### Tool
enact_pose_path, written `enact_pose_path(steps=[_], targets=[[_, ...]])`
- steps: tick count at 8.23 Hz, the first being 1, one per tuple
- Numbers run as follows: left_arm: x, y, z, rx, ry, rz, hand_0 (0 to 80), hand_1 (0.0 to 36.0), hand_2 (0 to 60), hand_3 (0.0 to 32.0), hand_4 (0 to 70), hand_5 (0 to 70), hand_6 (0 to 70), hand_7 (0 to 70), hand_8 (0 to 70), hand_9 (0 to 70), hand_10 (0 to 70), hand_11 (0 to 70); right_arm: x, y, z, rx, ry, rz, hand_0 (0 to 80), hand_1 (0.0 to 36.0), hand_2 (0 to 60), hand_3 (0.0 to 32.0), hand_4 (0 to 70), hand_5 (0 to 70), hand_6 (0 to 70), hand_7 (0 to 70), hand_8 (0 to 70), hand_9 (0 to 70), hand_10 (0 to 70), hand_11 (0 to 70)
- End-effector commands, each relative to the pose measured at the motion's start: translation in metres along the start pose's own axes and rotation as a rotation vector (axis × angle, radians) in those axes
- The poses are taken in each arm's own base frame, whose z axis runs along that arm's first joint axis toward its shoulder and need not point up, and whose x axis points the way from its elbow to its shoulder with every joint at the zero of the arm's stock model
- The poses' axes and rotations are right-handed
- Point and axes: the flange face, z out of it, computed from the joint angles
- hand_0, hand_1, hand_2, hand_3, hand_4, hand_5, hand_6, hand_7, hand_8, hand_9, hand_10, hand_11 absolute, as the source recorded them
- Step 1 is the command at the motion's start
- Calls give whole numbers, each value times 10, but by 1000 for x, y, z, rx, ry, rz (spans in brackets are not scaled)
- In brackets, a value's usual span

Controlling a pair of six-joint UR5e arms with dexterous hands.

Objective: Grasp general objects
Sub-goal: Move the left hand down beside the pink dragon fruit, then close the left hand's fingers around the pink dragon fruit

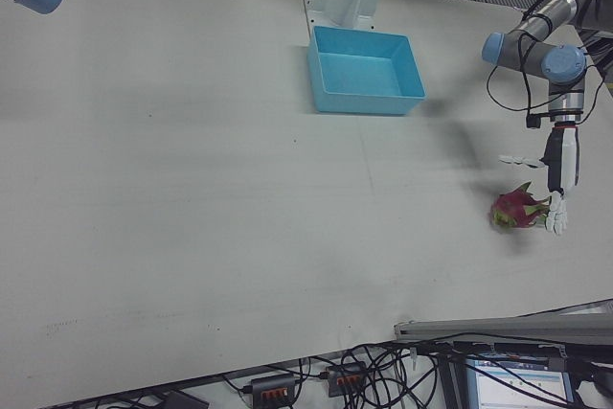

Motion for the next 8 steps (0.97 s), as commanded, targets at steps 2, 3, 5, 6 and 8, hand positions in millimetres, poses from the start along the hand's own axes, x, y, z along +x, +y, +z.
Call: enact_pose_path(steps=[2, 3, 5, 6, 8], targets=[[7, 32, 0, 86, -26, 75, 618, 289, 83, 0, 0, 157, 0, 46, 0, 0, 0, 10, 0, 0, 0, 0, 0, -1, 0, 0, 0, 0, 0, 0, 0, 0, 0, 0, 0, 0], [0, 38, 4, 111, -41, 102, 625, 293, 83, 0, 0, 165, 0, 47, 0, 0, 0, 10, 0, 0, 0, 0, 0, -1, 0, 0, 0, 0, 0, 0, 0, 0, 0, 0, 0, 0], [-3, 49, 5, 104, -49, 158, 619, 289, 84, 0, 0, 162, 0, 45, 0, 0, 0, 10, 0, 1, 0, -1, 0, -1, 0, 0, 0, 0, 0, 0, 0, 0, 0, 0, 0, 0], [2, 48, 6, 108, -46, 167, 625, 293, 84, 0, 0, 180, 0, 46, 0, 0, 0, 11, 0, 1, 0, -2, 0, -1, 0, 0, 0, 0, 0, 0, 0, 0, 0, 0, 0, 0], [5, 44, 10, 137, -34, 187, 634, 305, 97, 0, 0, 190, 0, 50, 0, 0, 0, 13, 0, 0, 0, 0, 0, -1, 0, 0, 0, 0, 0, 0, 0, 0, 0, 0, 0, 0]])
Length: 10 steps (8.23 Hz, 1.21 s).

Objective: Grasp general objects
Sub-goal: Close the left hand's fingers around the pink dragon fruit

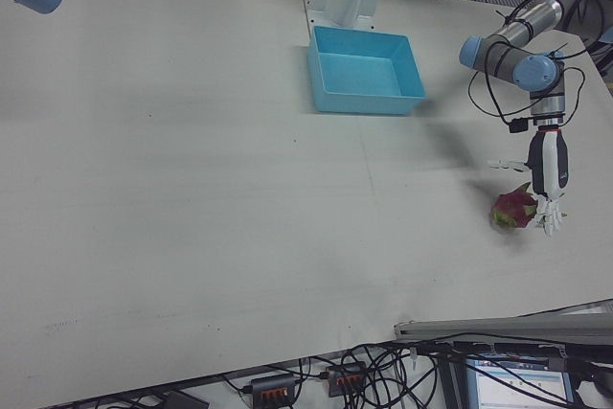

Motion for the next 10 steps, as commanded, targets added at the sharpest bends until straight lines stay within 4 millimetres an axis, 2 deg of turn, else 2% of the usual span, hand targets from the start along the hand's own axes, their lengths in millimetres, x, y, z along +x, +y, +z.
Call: enact_pose_path(steps=[1, 3, 5, 10], targets=[[9, -13, 8, 54, 23, 59, 628, 301, 98, 0, 0, 188, 0, 47, 0, 0, 0, 13, 0, 0, 0, 1, 0, 0, 0, 0, 0, 0, 0, 0, 0, 0, 0, 0, 0, 0], [15, -23, 11, 74, 28, 82, 625, 298, 96, 0, 0, 190, 0, 47, 0, 0, 0, 17, 0, 0, 0, 1, 0, 0, 0, 0, 0, 0, 0, 0, 0, 0, 0, 0, 0, 0], [3, -22, 21, 92, 31, 93, 624, 298, 100, 0, 0, 204, 0, 50, 0, 0, 0, 20, 0, 0, 0, 1, 0, 0, 0, 0, 0, 0, 0, 0, 0, 0, 0, 0, 0, 0], [-9, -18, 35, 83, 39, 88, 631, 303, 102, 0, 0, 238, 0, 56, 0, 0, 0, 31, 0, 0, 0, -1, 0, 0, 0, 0, 0, 0, 0, 0, 0, 0, 0, 0, 0, 0]])
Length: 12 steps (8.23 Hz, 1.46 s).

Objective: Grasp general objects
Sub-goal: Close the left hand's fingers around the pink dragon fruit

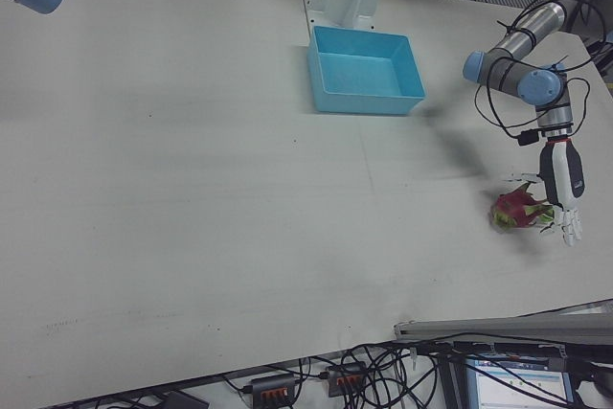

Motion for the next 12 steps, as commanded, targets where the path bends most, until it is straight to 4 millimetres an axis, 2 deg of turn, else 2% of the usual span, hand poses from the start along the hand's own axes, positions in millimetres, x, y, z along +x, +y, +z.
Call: enact_pose_path(steps=[1, 2, 7, 9, 10, 12], targets=[[-11, 3, 10, -4, 1, 0, 637, 306, 103, 0, 0, 269, 0, 61, 0, 0, 2, 38, 0, 0, 0, 0, 0, 0, 0, 0, 0, 0, 0, 0, 0, 0, 0, 0, 0, 0], [-16, 4, 15, -3, -1, 1, 638, 305, 103, 0, 0, 292, 0, 64, 0, 0, 4, 40, 0, 0, 0, 0, 0, 0, 0, 0, 0, 0, 0, 0, 0, 0, 0, 0, 0, 0], [-29, 5, 20, -6, -7, 13, 625, 302, 118, 0, 0, 279, 0, 61, 0, 0, 5, 41, 0, 0, 0, 0, 0, 0, 0, 0, 0, 0, 0, 0, 0, 0, 0, 0, 0, 0], [-40, 23, 17, -36, -5, 77, 614, 299, 127, 0, 0, 278, 0, 60, 0, 0, 0, 33, 0, -1, 0, 1, 0, 0, 0, 0, 0, 0, 0, 0, 0, 0, 0, 0, 0, 0], [-40, 24, 16, -38, -5, 77, 610, 299, 142, 0, 0, 262, 0, 59, 0, 0, 0, 29, 0, -1, 0, 1, 0, 0, 0, 0, 0, 0, 0, 0, 0, 0, 0, 0, 0, 0], [-45, 24, 20, -38, -3, 74, 608, 304, 169, 0, 0, 283, 0, 63, 0, 0, 1, 35, 0, -1, 0, 1, 0, 0, 0, 0, 0, 0, 0, 0, 0, 0, 0, 0, 0, 0]])
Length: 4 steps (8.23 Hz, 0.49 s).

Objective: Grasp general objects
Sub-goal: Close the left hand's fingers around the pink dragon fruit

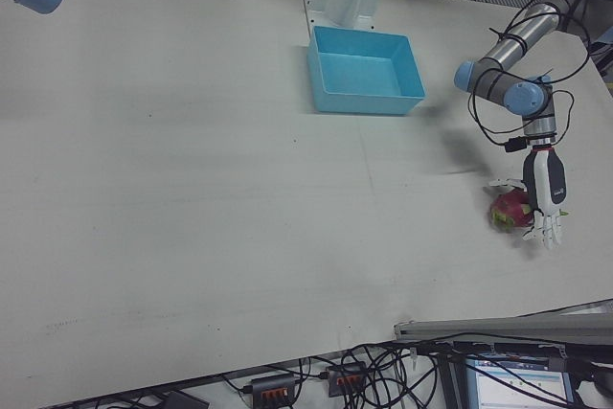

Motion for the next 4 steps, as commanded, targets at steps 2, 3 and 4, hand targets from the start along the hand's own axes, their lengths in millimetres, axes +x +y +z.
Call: enact_pose_path(steps=[2, 3, 4], targets=[[-5, -7, 8, 23, 0, 4, 594, 310, 233, 0, 0, 346, 0, 81, 0, 2, 8, 44, 0, 0, 0, 0, 0, 0, 0, 0, 0, 0, 0, 0, 0, 0, 0, 0, 0, 0], [-5, -8, 5, 58, 9, 15, 511, 286, 430, 0, 2, 420, 0, 111, 0, 8, 12, 44, 0, 0, 0, 0, 0, 0, 0, 0, 0, 0, 0, 0, 0, 0, 0, 0, 0, 0], [-6, -8, 4, 74, 10, 23, 459, 275, 600, 0, 31, 529, 32, 177, 0, 21, 37, 74, 0, 0, 0, 0, 0, 2, 0, 0, 0, 0, 0, 0, 0, 0, 0, 0, 0, 0]])
